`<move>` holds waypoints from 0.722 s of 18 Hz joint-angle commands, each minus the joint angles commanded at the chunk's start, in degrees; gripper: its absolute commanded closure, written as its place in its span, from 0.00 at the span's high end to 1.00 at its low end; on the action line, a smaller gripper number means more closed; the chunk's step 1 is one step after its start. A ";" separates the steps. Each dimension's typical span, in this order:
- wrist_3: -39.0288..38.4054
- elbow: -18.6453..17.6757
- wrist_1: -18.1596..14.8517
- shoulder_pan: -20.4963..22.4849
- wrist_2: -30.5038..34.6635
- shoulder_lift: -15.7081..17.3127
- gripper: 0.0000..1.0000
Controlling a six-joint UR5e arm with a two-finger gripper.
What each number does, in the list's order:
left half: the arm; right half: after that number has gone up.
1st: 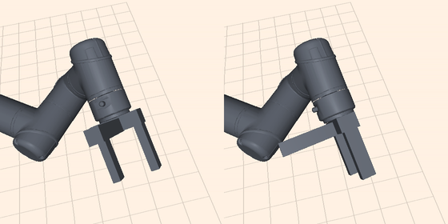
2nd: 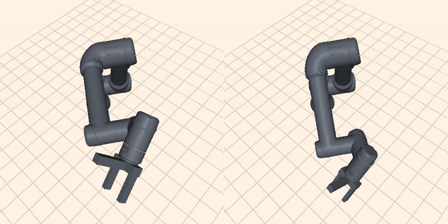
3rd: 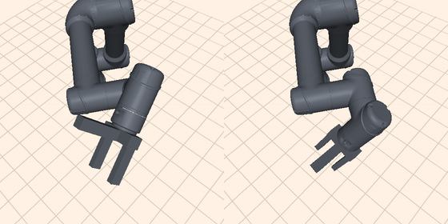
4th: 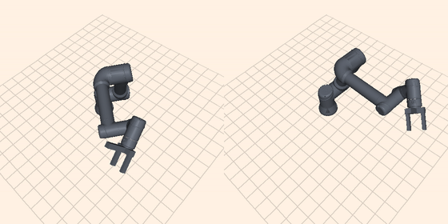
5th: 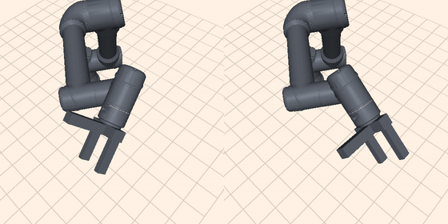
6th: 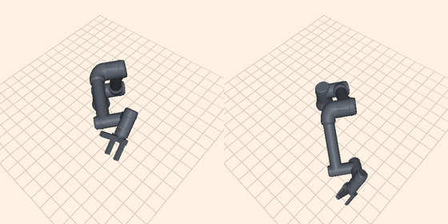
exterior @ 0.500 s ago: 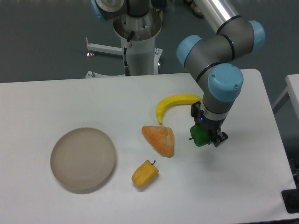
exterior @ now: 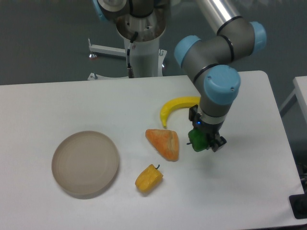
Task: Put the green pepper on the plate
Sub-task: 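Carry the green pepper over the beige plate and lower it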
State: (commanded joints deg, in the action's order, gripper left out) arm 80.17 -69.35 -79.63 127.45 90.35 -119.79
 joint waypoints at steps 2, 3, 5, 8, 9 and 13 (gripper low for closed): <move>-2.81 0.00 0.09 -3.24 0.00 0.17 0.26; -4.22 0.00 0.09 -4.48 -0.09 0.18 0.26; -8.17 0.00 0.18 -7.29 -0.18 0.09 0.26; -13.26 0.00 0.26 -12.56 -1.22 -0.79 0.26; -14.68 -0.26 0.26 -13.62 -1.58 -1.14 0.26; -20.30 -0.26 0.44 -18.46 -5.44 -2.98 0.26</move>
State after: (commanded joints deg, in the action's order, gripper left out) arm 59.87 -69.61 -79.19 109.00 84.91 -122.78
